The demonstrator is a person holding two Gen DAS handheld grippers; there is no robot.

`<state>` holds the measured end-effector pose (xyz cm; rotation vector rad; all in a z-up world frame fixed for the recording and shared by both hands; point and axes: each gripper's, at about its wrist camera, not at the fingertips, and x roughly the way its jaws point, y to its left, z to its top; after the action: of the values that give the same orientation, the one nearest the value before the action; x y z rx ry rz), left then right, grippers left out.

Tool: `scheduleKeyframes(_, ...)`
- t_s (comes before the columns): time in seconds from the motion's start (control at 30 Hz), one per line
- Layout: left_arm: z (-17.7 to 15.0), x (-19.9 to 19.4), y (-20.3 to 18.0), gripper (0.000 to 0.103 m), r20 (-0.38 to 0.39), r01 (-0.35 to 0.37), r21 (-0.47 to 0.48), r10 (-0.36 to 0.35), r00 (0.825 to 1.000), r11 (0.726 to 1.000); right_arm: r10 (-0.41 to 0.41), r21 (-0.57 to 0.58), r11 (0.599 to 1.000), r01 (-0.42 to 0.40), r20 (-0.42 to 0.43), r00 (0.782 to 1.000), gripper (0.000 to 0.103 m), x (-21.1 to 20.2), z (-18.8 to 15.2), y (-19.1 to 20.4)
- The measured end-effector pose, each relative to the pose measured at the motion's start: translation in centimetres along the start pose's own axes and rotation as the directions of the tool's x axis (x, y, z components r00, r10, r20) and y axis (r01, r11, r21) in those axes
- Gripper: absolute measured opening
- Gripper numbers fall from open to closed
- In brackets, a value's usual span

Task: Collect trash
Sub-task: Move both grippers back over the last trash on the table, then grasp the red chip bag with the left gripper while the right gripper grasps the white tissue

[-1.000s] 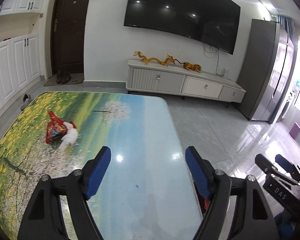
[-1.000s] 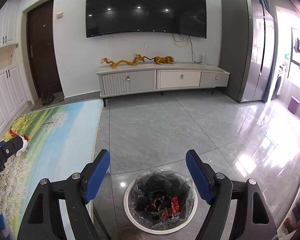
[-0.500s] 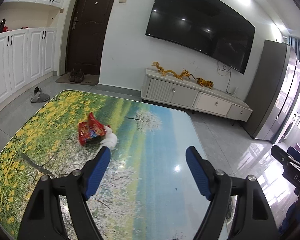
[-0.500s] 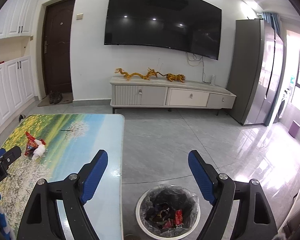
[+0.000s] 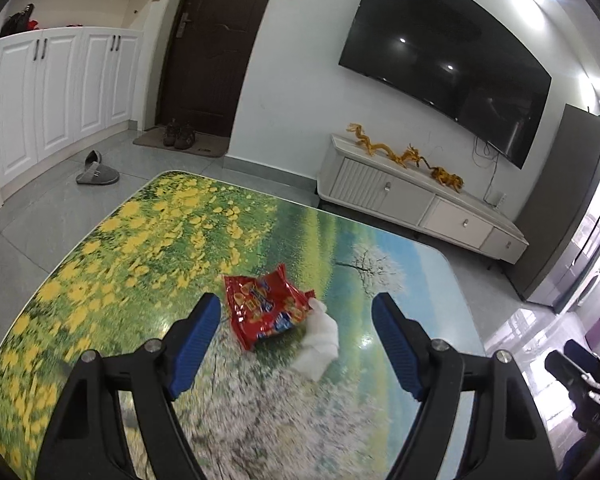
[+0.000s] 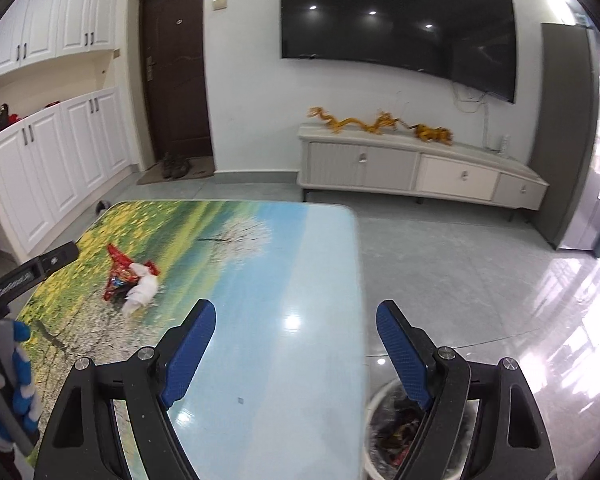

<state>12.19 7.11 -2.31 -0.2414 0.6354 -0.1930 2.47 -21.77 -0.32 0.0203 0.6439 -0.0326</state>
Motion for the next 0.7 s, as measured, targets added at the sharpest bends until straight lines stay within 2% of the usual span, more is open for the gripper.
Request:
scheduleKeyframes(0.17, 0.9, 4.9, 0.8, 0.076, -0.075, 0.022, 0.022, -0.02, 0.997, 1.0, 0.124, -0.028, 0.992, -0.126, -0.068, 0.99, 0.081, 5.0, 0.4, 3.3)
scheduleKeyframes(0.23, 0.8, 6.7, 1.0, 0.073, -0.104, 0.039, 0.019, -0.037, 0.994, 0.999, 0.174, -0.022, 0.984, -0.177, -0.091, 0.98, 0.081, 6.7, 0.6, 4.4)
scheduleKeyframes(0.3, 0.9, 8.0, 1.3, 0.066, -0.129, 0.054, 0.004, -0.053, 0.99, 0.999, 0.201, -0.027, 0.978, -0.206, -0.109, 0.973, 0.079, 8.2, 0.7, 5.5)
scheduleKeyframes(0.43, 0.9, 10.3, 1.9, 0.059, -0.16, 0.054, -0.003, -0.054, 0.986, 0.999, 0.259, -0.023, 0.964, -0.266, -0.154, 0.953, 0.075, 10.6, 0.8, 7.2)
scheduleKeyframes(0.5, 0.9, 11.0, 2.4, 0.047, -0.175, 0.058, -0.009, -0.058, 0.983, 0.998, 0.28, -0.024, 0.957, -0.288, -0.171, 0.945, 0.073, 11.6, 0.8, 8.1)
scheduleKeyframes(0.67, 0.7, 11.9, 3.9, 0.032, -0.178, 0.072, -0.029, -0.076, 0.981, 0.997, 0.342, -0.003, 0.936, -0.351, -0.209, 0.916, 0.063, 13.6, 1.0, 10.2)
scheduleKeyframes(0.7, 0.7, 11.8, 4.3, 0.025, -0.176, 0.079, -0.036, -0.084, 0.981, 0.996, 0.353, 0.003, 0.932, -0.361, -0.217, 0.91, 0.06, 14.0, 1.1, 10.6)
